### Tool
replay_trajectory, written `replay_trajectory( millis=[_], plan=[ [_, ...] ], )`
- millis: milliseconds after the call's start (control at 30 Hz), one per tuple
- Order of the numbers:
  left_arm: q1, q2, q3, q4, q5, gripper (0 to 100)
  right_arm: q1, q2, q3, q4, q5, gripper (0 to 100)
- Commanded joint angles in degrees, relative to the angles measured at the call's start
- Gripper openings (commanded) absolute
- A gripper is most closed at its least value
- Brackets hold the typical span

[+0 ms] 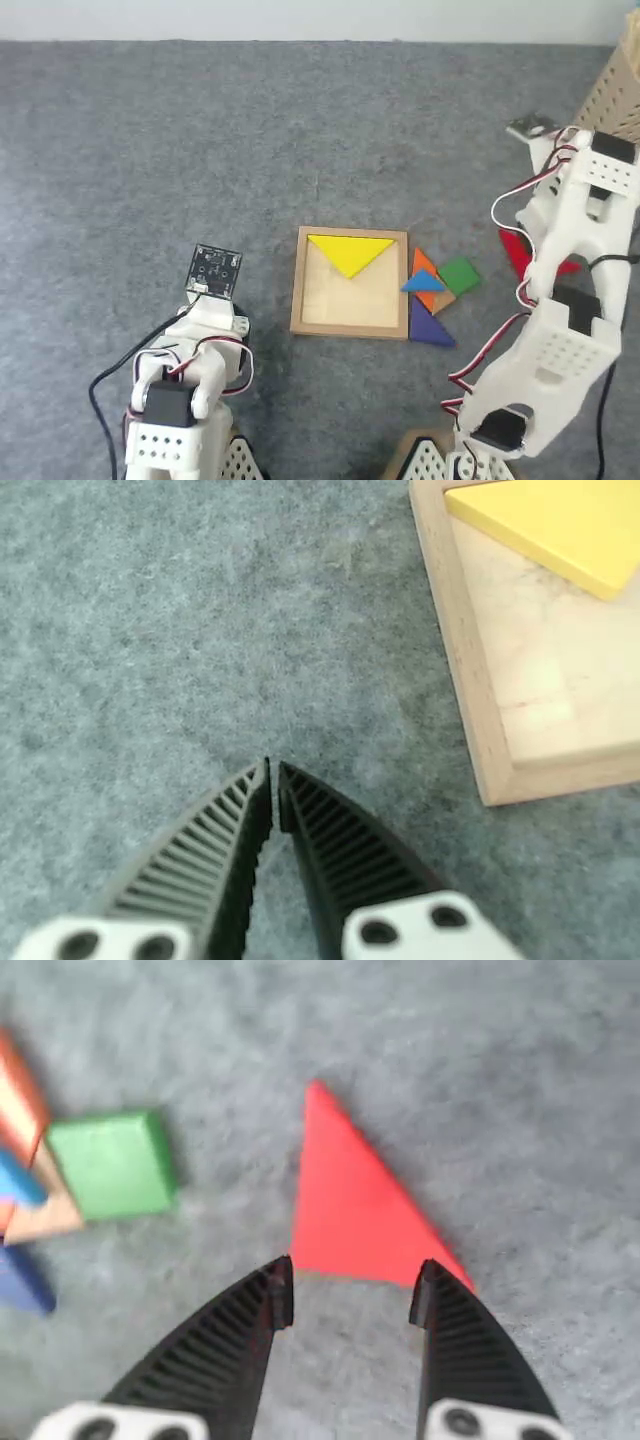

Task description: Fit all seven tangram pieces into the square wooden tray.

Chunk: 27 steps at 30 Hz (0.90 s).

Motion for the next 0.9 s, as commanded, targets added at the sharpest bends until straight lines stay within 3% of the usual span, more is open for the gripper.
replay_trajectory(
  millis=[0,167,367,600,867],
  plan=[
    [-0.4,-1.2,-1.1,0.4,0.4,1,-0.5,-4.2,4.0,0.9,12.0,20.4],
    [-0.4,-1.2,-1.1,0.4,0.4,1,0.7,-4.6,13.0,-10.1,15.4,30.4],
    [-0.4,-1.2,-1.1,0.4,0.4,1,0.5,-2.8,20.1,-21.3,15.3,31.3],
    [-0.4,-1.2,-1.1,0.4,0.4,1,0.2,3.6,20.5,-23.2,15.3,30.9],
    [-0.4,-1.2,-1.1,0.4,0.4,1,0.6,2.2,17.2,-22.1,6.6,8.4]
  ],
)
